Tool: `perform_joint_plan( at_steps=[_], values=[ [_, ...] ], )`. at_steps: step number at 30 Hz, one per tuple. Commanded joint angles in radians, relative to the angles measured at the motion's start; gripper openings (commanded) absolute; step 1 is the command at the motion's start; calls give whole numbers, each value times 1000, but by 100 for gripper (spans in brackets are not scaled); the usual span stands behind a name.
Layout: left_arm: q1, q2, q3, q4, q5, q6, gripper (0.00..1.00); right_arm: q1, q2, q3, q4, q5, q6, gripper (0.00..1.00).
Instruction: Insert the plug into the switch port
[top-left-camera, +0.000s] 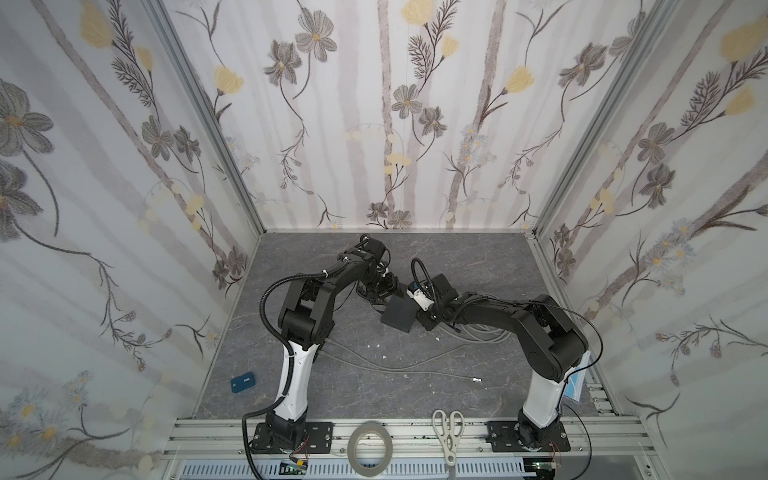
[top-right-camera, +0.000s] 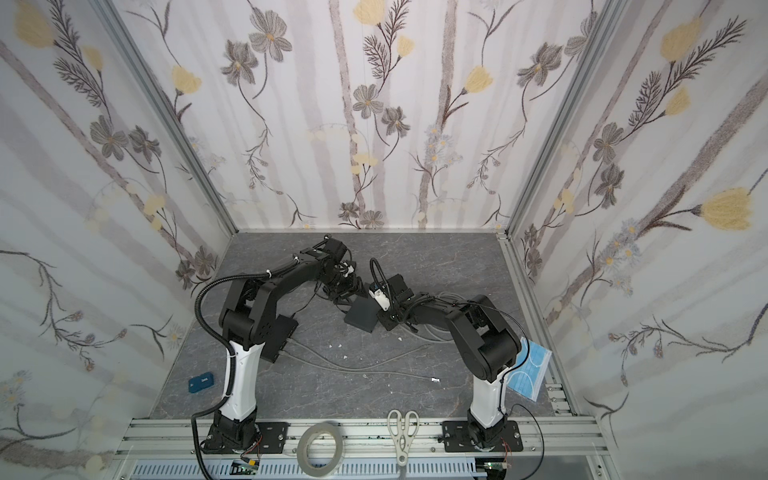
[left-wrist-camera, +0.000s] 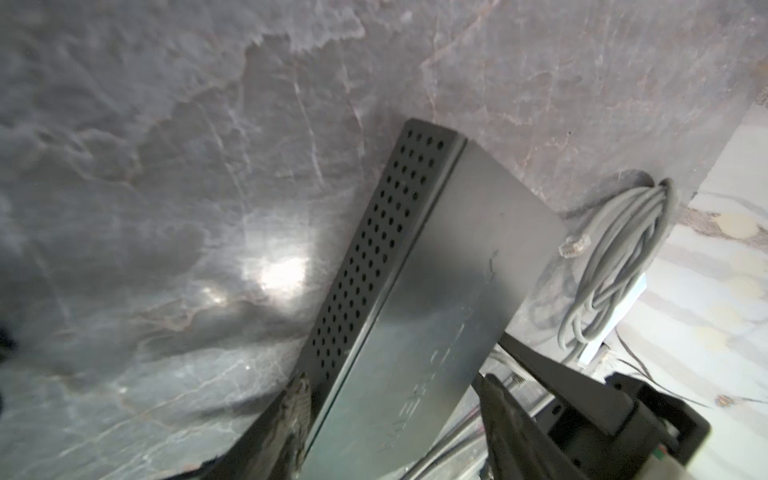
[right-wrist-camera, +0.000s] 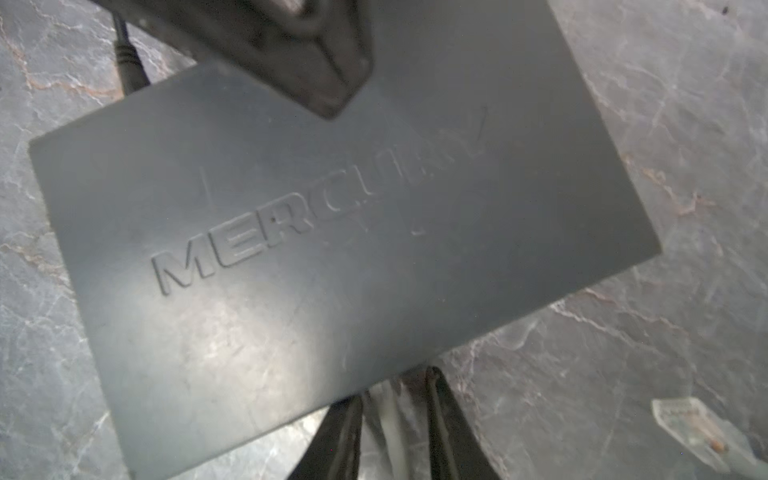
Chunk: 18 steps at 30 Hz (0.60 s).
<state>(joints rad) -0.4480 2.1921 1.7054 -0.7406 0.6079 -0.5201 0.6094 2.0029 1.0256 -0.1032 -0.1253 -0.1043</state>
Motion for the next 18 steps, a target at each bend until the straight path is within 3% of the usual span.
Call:
perform_joint_plan(
  at_steps=[1,10,12,16,18],
  values=[
    [13,-22,32,-80,33,38,66,-19,-53,-53,105,-63,56,29],
    [85,-120,0,-85,-20,62,67,-99,-247,-212,214,-186,203,38],
    [91,-134,-10,-80,-21,63,67,-179,-294,-268,309,-236,321,38],
    [93,-148,-23,-71,-20,60,67,-373,-387,-430,499,-219,657,40],
    [91,-149,-24,-69,-13,53,67,-438,-432,-467,530,-192,759,42]
  ],
)
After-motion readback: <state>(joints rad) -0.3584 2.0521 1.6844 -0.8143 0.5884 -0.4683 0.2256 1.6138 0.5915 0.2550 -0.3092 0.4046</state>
